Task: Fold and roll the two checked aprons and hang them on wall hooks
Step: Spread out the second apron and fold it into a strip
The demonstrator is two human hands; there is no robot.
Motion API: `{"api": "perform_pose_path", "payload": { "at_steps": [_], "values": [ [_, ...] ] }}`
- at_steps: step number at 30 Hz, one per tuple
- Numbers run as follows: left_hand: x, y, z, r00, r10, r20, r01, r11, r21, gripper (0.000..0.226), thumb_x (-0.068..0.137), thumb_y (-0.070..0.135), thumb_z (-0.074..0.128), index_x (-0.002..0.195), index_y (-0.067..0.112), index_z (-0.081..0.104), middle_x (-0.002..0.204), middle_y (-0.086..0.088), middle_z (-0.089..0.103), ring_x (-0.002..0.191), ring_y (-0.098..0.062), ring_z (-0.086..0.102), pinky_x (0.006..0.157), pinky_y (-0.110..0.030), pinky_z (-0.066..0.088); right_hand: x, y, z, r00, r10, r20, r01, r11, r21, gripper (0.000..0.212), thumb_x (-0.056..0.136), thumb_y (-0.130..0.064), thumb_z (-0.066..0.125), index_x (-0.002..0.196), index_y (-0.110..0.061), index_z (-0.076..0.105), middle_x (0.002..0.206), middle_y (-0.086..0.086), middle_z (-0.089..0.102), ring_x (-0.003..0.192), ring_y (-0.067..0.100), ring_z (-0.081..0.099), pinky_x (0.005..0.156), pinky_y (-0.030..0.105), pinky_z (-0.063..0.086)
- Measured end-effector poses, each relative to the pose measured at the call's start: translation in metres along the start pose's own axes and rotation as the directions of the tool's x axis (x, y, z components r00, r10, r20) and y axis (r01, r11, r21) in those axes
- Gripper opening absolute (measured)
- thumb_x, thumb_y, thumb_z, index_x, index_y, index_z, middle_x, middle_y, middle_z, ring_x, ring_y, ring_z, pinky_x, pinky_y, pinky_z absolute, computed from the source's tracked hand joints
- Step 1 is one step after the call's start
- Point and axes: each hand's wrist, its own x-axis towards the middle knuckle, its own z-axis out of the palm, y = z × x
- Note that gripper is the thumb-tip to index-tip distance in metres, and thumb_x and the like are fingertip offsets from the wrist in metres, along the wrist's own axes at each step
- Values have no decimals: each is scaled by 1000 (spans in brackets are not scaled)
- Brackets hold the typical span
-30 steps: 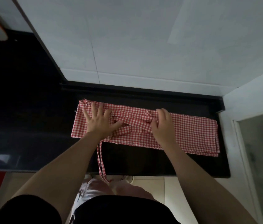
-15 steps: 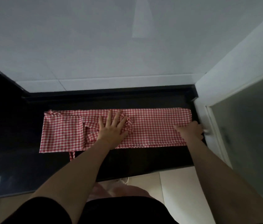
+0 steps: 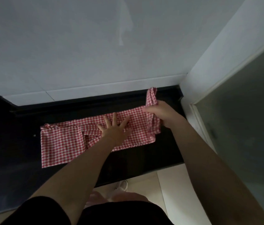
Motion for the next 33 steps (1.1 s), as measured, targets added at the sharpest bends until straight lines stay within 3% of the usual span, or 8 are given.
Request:
{"api": "perform_pose_path", "payload": {
  "at_steps": [4,7,12,15,18,21,27,33],
  "values": [
    [-17,-2,-12,950,65,-307,-127,974,-189,59,99,54,33,152,44,9,164,-4,3,150,-31,-2,116,-62,11,-17,-29,30,996,-85,38,84,996,21,56,86,-26,70,137,-17,51,112,4,66,98,21,66,86,35,52],
    [-38,-41,-15,810,-269,-522,89,935,-343,50,94,34,50,142,22,40,145,-12,38,134,-30,33,108,-50,32,-24,-34,58,997,-62,44,65,996,-65,50,88,-23,63,136,-22,50,108,3,64,96,22,64,84,36,52],
    [-74,-134,-21,598,-796,-94,491,457,-742,47,95,32,42,133,4,46,139,-19,44,127,-37,41,104,-48,35,-36,-41,136,995,14,94,2,985,-170,24,88,-19,60,110,-9,58,92,5,67,80,21,66,64,29,52],
    [-84,-183,-17,687,-707,169,417,193,-888,44,97,34,39,122,3,59,130,-20,58,118,-37,55,102,-42,44,-33,-44,192,993,8,118,21,969,-246,37,83,-19,64,118,-8,56,95,5,66,84,20,66,72,33,56],
    [-93,-201,-18,772,-578,264,265,-86,-961,29,95,32,46,100,12,66,113,-11,65,103,-28,60,100,-45,47,-31,-46,239,994,-2,107,32,958,-283,31,82,-17,64,110,-8,55,92,3,64,82,18,65,74,33,57],
    [-102,-214,-21,833,-463,302,213,-236,-948,29,97,34,49,111,13,63,103,-6,61,88,-19,57,84,-38,47,-23,-44,281,995,4,96,25,953,-302,47,84,-15,64,128,-7,51,94,1,61,80,15,63,63,27,53],
    [-104,-232,-19,878,-391,277,234,-155,-960,44,96,50,49,105,13,70,96,-5,70,84,-18,63,69,-33,50,-15,-33,331,973,-38,226,134,896,-424,20,91,-17,62,111,-14,60,90,-1,65,74,10,64,59,19,48],
    [-91,-240,-8,904,-379,198,316,282,-906,39,89,41,64,115,12,67,109,-5,70,101,-21,66,97,-43,52,-3,-24,303,974,-82,209,167,886,-432,16,97,-19,56,109,-20,66,93,-4,72,78,10,71,74,27,58]
  ]
}}
